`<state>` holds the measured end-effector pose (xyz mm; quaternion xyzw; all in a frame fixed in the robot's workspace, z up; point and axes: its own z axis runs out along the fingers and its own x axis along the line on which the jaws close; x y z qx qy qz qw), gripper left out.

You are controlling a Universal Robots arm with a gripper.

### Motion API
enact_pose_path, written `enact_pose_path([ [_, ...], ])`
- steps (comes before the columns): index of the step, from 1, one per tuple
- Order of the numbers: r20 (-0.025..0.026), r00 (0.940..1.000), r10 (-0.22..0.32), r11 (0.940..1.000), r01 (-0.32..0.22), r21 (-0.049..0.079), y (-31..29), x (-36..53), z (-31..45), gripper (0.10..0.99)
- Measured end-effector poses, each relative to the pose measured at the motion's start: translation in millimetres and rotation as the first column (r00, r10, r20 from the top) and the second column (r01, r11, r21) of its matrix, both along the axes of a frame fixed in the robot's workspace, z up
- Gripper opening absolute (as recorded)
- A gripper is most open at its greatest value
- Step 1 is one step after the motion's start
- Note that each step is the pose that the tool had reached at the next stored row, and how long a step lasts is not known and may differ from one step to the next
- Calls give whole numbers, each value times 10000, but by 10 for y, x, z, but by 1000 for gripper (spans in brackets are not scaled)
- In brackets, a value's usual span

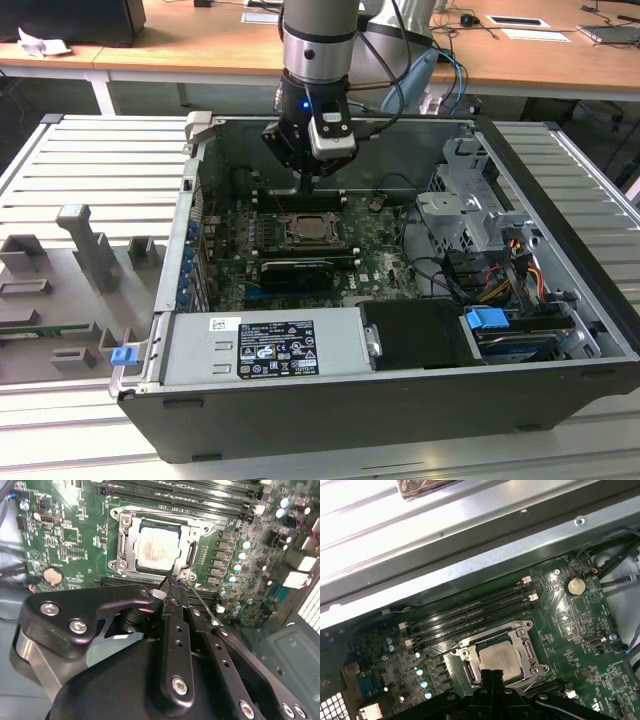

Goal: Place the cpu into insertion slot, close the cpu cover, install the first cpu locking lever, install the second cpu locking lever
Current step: 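Install the first cpu locking lever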

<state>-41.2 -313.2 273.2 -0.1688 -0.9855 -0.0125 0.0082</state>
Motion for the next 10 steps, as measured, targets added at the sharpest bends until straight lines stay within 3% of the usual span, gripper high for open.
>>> enact_pose_path([
  [3,3,9989,461,9989,-461,0,0,0,-1,106],
  [5,9,9955,951,9955,-951,0,0,0,-2,106],
  [10,10,9876,1571,9876,-1571,0,0,-2,-2,106],
])
